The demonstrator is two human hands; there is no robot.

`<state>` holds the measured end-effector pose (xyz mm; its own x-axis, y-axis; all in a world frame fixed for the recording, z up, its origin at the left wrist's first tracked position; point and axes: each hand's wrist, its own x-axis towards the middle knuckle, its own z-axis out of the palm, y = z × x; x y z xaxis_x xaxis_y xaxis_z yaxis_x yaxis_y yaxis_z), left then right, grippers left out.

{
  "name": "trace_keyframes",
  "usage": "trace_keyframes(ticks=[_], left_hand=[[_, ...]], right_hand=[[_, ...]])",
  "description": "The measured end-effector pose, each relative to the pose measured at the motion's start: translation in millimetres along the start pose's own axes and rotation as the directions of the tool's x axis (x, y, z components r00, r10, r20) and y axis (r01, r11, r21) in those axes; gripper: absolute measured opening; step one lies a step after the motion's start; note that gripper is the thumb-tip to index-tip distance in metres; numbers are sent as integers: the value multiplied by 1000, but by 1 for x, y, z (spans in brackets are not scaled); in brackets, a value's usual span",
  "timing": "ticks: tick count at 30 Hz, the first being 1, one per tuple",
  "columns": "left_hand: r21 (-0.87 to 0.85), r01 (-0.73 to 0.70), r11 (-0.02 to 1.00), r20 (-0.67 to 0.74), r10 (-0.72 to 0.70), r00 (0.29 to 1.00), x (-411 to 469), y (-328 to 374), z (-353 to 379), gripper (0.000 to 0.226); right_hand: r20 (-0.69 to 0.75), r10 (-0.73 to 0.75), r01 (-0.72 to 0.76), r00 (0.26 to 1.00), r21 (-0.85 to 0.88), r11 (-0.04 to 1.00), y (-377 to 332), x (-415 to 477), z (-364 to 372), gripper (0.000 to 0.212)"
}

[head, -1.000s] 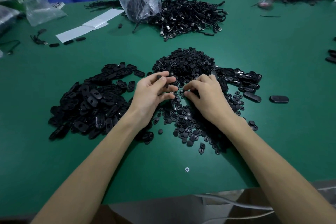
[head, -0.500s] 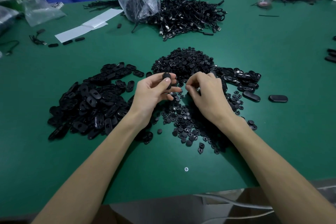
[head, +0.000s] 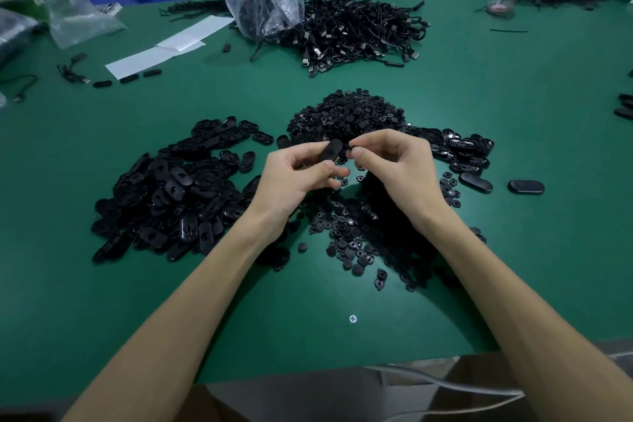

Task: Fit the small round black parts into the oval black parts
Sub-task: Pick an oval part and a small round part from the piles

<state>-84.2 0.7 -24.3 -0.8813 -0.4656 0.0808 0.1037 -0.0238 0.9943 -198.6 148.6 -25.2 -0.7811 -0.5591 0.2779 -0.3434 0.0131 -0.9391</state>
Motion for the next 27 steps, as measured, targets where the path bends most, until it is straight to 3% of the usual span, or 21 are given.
trace_keyframes(ticks=[13,19,27], left_hand=[[29,3,1000,-9,-2,1000,-3,1,3,19],[63,-3,998,-83,8,996,-2,2,1,17],[62,-13,998,-75,18,997,-3,2,3,20]], right_hand=[[-9,-16,17,1000,84,996,0,0,0,6],[64,10,-23,998,216,976,-4,-1,-1,6],[129,66,-101,989,285,953,-5,0,-2,17]])
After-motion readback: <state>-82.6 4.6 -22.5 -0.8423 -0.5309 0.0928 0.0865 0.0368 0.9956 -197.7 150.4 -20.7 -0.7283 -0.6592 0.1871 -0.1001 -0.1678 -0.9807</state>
